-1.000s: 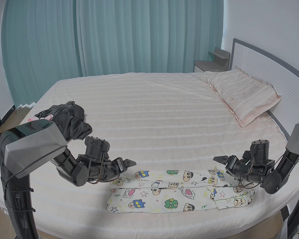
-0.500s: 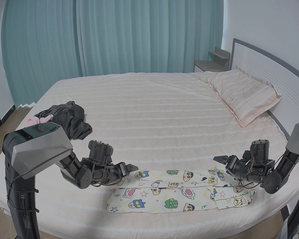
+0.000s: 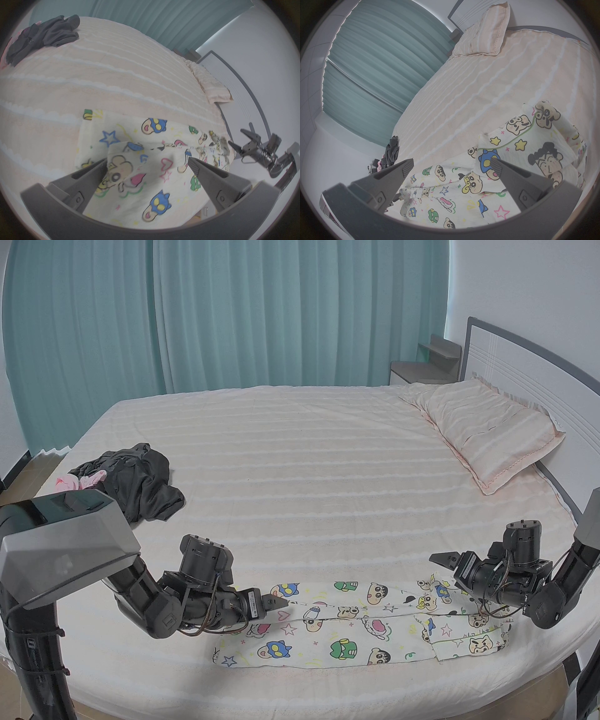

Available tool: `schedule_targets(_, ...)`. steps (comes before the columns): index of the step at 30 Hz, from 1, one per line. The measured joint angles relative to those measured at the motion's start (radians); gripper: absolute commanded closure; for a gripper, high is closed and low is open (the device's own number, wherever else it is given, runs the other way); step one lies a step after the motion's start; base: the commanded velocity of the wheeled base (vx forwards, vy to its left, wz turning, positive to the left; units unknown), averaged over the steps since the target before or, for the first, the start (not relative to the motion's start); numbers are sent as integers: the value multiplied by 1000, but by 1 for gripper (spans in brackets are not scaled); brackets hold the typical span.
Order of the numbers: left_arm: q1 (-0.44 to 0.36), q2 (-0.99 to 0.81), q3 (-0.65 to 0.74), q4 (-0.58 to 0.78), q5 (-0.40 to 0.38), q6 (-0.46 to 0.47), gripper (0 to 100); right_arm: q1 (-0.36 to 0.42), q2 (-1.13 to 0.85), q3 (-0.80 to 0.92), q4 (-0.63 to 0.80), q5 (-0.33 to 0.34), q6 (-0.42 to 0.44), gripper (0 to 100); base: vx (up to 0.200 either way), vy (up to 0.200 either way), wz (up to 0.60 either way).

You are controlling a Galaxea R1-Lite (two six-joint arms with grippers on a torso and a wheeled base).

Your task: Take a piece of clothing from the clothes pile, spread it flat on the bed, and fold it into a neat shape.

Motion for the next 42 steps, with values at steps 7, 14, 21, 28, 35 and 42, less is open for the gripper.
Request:
schedule_targets(7, -6, -61, 113, -7, -17, 73, 0, 0, 0, 0, 0, 0, 0, 0, 0, 0, 0)
schedule_targets(14, -6, -95, 214, -62, -29, 135, 0, 0, 0, 1, 0, 0, 0, 0, 0, 0, 0)
schedule_targets(21, -3, -106, 270, -112, -31, 154, 0, 1, 0, 2, 0, 0, 0, 0, 0, 0, 0)
schedule_targets(28, 4, -134, 327, -130, -73, 157, 0, 1, 0, 1, 0, 0, 0, 0, 0, 0, 0)
schedule_targets(35, 4, -141, 375, -129, -109, 186, 0, 1, 0, 1, 0, 0, 0, 0, 0, 0, 0)
schedule_targets(42, 38, -184, 374, -130, -130, 146, 0, 2, 0, 1, 0, 0, 0, 0, 0, 0, 0)
